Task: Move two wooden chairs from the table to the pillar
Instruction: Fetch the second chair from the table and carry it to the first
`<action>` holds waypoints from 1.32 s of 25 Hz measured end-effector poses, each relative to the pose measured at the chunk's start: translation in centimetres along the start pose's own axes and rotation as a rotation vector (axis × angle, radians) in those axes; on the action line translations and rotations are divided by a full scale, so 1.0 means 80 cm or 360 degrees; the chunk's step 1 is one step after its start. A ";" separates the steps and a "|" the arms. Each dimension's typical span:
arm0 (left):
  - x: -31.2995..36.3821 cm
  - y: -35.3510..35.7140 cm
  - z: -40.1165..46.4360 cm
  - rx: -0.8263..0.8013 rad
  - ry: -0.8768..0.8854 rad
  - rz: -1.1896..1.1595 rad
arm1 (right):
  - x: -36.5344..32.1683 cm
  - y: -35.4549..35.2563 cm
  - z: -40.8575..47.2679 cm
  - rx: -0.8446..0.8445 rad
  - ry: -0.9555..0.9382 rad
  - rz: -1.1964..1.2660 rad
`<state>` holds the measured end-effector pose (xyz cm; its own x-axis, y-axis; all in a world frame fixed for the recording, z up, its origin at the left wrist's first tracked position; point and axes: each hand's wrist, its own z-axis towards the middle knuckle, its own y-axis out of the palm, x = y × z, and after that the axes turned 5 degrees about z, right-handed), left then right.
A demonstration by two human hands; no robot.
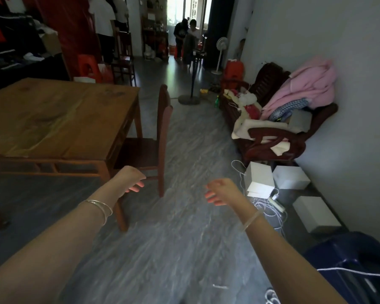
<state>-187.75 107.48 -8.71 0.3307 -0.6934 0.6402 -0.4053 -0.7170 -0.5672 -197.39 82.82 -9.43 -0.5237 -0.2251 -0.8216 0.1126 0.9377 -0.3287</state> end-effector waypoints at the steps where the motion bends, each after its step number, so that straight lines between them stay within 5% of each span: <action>1: 0.024 0.004 0.024 -0.0013 0.0032 0.0002 | -0.010 -0.022 0.024 0.0026 0.0001 -0.0012; 10: 0.209 0.016 0.192 0.0074 0.0097 0.0031 | -0.091 -0.165 0.230 0.0115 -0.0055 0.0045; 19: 0.333 0.035 0.327 0.0288 -0.0083 -0.0119 | -0.179 -0.259 0.443 -0.0180 -0.0185 -0.0057; 33: 0.417 0.010 0.486 0.0562 -0.0331 -0.0335 | -0.287 -0.263 0.689 -0.0527 -0.0244 -0.0218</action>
<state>-143.93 81.02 -7.95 0.5533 -0.5040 0.6632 -0.0075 -0.7992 -0.6011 -141.22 53.68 -9.32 -0.3798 -0.3676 -0.8489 -0.2416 0.9252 -0.2926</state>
